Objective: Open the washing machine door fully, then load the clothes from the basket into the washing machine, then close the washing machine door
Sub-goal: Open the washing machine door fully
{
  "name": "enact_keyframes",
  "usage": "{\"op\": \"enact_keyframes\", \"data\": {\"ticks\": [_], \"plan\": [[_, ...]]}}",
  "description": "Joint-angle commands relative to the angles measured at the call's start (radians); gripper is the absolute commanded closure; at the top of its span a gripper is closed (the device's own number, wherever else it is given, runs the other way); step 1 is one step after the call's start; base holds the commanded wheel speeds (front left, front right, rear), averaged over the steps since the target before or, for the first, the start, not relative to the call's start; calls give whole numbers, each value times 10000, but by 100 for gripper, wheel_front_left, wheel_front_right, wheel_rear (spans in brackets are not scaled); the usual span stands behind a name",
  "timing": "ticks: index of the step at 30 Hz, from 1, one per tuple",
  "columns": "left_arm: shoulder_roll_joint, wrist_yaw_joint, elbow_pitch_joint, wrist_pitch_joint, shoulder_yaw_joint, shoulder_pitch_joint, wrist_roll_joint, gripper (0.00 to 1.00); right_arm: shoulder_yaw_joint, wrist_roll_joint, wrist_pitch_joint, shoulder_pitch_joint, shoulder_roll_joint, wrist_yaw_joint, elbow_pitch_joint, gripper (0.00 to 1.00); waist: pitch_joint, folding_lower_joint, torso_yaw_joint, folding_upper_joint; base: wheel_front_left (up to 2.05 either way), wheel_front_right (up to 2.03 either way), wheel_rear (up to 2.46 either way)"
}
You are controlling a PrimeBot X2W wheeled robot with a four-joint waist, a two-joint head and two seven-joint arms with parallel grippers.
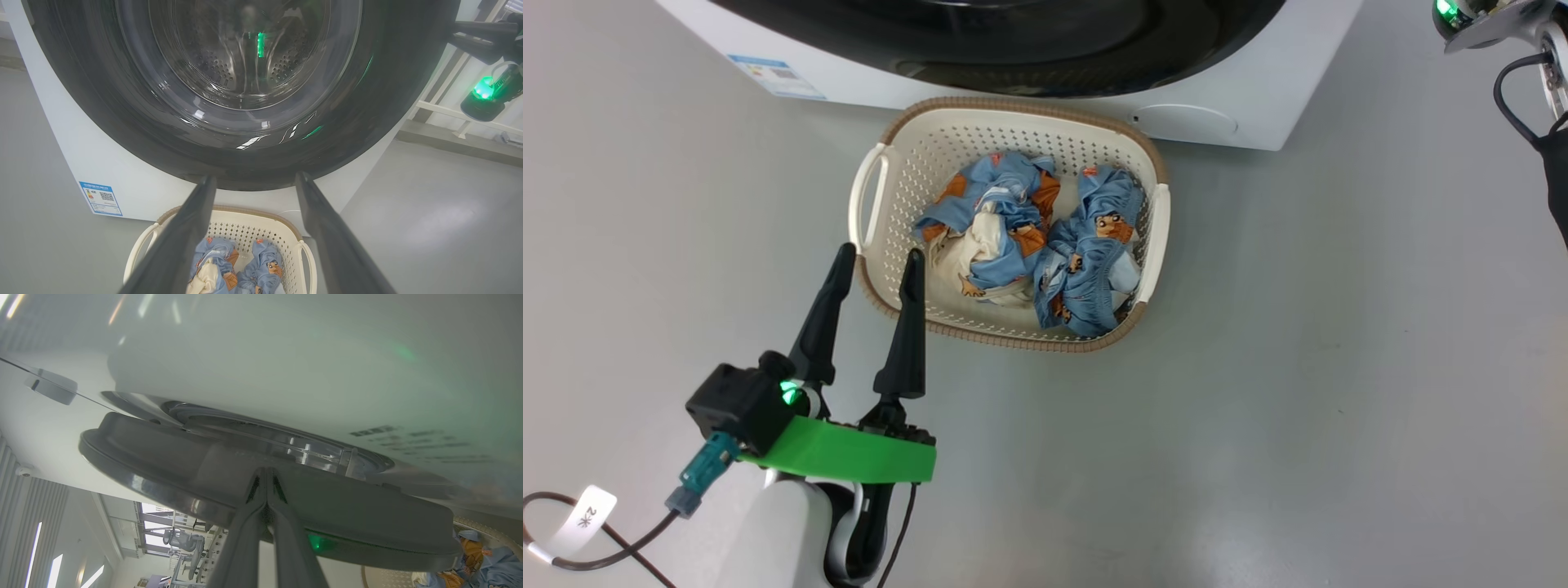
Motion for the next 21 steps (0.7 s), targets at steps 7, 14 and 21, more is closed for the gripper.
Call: {"op": "enact_keyframes", "data": {"ticks": [7,14,21], "plan": [[153,4,-294,-63,109,-32,-320,0,-158,-334,-67,-355,138,58,-271,100,108,-1,258,0,0,0,0],[153,4,-307,-63,-24,-88,-443,0,-52,-605,-204,-405,182,58,-387,100,149,-1,404,0,0,0,0],[153,4,-320,-63,-121,-146,-576,0,142,-675,-78,-235,190,58,-518,100,51,-1,524,0,0,0,0]]}}
